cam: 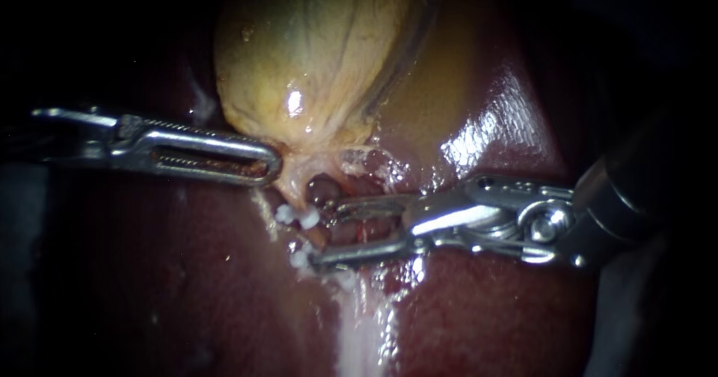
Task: Going back third clip left tube
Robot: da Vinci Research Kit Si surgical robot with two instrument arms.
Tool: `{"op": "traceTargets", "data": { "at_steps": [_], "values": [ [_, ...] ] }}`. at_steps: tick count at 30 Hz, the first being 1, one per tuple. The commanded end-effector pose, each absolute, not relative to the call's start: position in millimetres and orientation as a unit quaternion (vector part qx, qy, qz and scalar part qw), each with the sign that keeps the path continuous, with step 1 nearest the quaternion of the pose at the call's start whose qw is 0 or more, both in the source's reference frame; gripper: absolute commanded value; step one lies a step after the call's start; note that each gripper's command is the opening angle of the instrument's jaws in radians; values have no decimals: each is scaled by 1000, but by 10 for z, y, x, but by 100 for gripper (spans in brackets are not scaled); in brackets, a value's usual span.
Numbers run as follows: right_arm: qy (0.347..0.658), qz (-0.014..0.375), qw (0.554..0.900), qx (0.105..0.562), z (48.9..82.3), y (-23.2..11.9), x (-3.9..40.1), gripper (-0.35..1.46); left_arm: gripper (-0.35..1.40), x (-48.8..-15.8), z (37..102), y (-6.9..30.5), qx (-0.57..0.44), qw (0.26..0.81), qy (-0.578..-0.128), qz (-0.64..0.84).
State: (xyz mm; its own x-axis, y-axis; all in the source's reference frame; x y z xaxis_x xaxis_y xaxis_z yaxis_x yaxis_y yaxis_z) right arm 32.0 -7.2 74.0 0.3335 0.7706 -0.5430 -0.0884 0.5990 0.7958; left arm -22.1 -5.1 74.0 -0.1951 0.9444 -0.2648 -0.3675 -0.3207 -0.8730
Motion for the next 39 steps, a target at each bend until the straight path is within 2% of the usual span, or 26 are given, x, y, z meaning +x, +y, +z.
{"op": "traceTargets", "data": {
  "at_steps": [1, 8, 14, 21, 29, 39],
  "values": [
    [502, 284, 744, 338, 739, -71, 316, 50, -35, -221, 740, -51, -423, 473, -341, 694],
    [526, 223, 762, 306, 727, -61, 283, 50, -35, -221, 740, -51, -423, 473, -341, 694],
    [536, 195, 767, 293, 712, -44, 251, 50, -35, -221, 740, -51, -423, 473, -341, 694],
    [542, 180, 771, 282, 699, -35, 227, 50, -35, -221, 740, -50, -423, 473, -341, 694],
    [543, 174, 772, 281, 696, -34, 220, 50, -35, -226, 746, -48, -423, 473, -340, 694],
    [544, 173, 772, 281, 695, -35, 216, 50, -35, -251, 775, -50, -424, 474, -334, 696]
  ]
}}
